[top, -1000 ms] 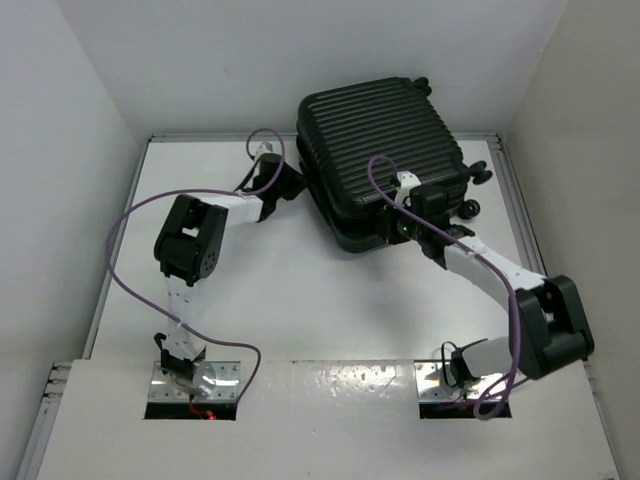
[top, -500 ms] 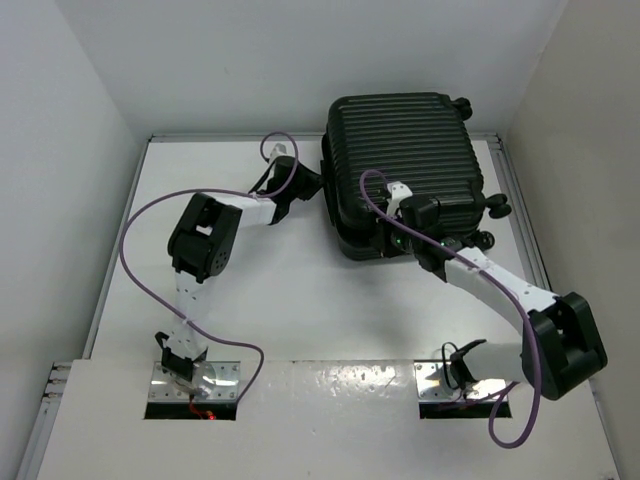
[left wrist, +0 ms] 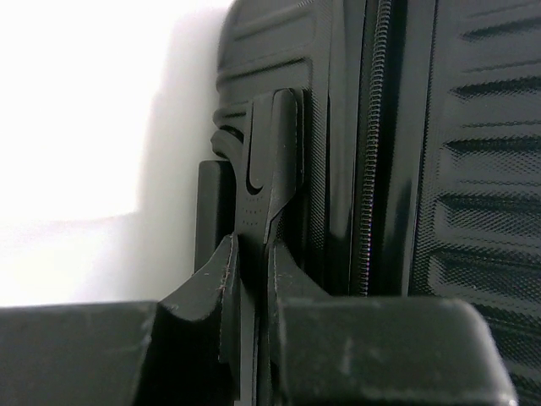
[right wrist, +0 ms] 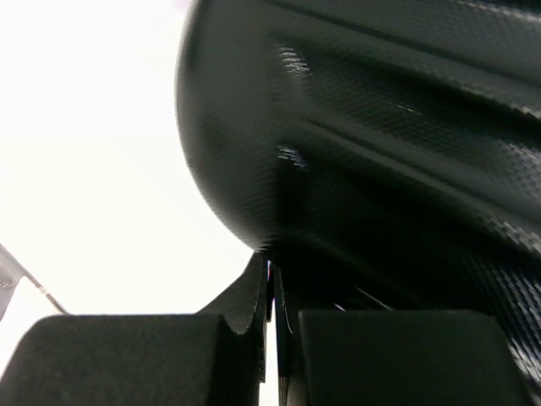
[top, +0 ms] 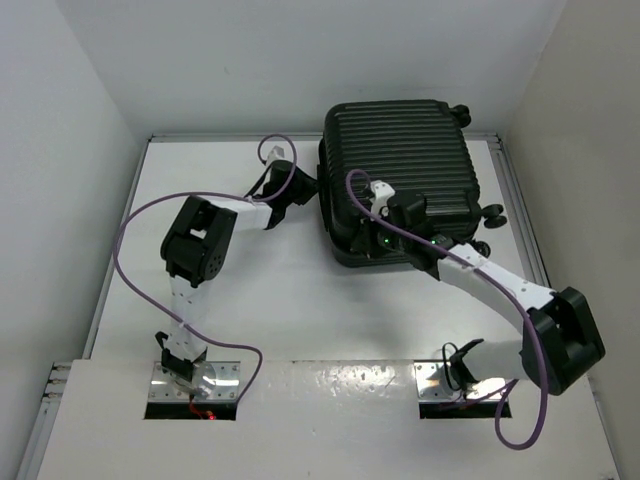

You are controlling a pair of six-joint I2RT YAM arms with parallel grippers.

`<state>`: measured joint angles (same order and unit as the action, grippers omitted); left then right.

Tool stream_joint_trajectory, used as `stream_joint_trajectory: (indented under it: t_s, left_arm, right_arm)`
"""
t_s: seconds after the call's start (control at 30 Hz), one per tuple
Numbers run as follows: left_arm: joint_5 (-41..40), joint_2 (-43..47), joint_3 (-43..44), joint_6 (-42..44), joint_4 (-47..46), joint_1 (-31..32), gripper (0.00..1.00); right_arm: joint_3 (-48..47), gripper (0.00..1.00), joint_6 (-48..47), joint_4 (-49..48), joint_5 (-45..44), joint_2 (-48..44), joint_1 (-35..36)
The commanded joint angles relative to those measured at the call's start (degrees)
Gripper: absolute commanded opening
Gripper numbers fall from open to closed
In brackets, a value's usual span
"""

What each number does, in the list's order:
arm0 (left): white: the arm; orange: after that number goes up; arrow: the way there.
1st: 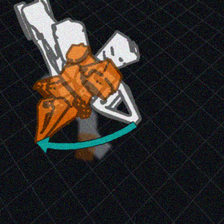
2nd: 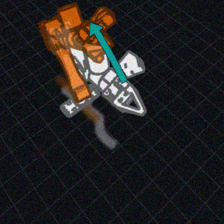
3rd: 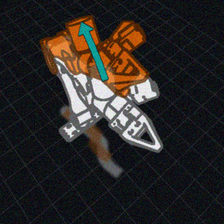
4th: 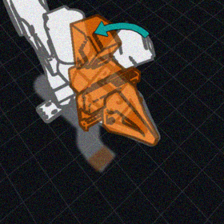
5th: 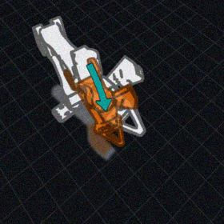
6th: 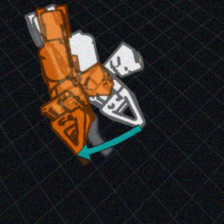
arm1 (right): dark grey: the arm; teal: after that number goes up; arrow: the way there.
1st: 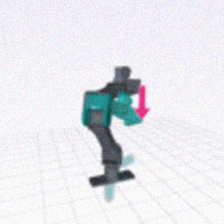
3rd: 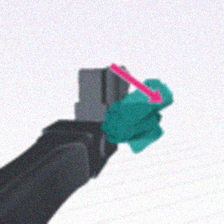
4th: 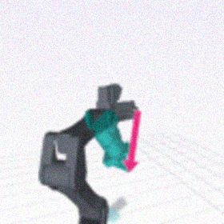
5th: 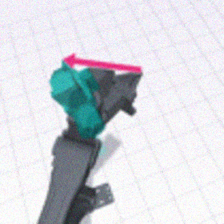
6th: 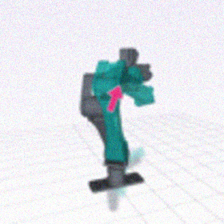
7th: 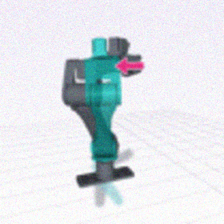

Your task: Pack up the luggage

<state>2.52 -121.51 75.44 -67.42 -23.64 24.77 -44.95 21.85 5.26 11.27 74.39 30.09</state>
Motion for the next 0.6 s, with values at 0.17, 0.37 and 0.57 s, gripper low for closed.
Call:
stream_joint_trajectory:
  t_s: [0.17, 0.37, 0.57]
  left_arm:
    - [6.9, 3.2, -0.2, 0.2, -0.4, 3.8, 0.0]
    - [3.1, 1.4, 1.6, 0.2, 0.9, 3.8, 0.0]
    - [1.4, 0.2, 3.6, 0.7, 1.4, 4.9, 0.0]
  right_arm:
    - [-10.7, 0.0, 4.3, -11.7, 4.7, 3.6, 8.8]
    - [-14.6, 0.0, 1.8, -10.4, -2.5, 5.9, 13.3]
    - [-15.9, 0.0, -5.3, -10.6, -6.3, 7.2, 16.8]
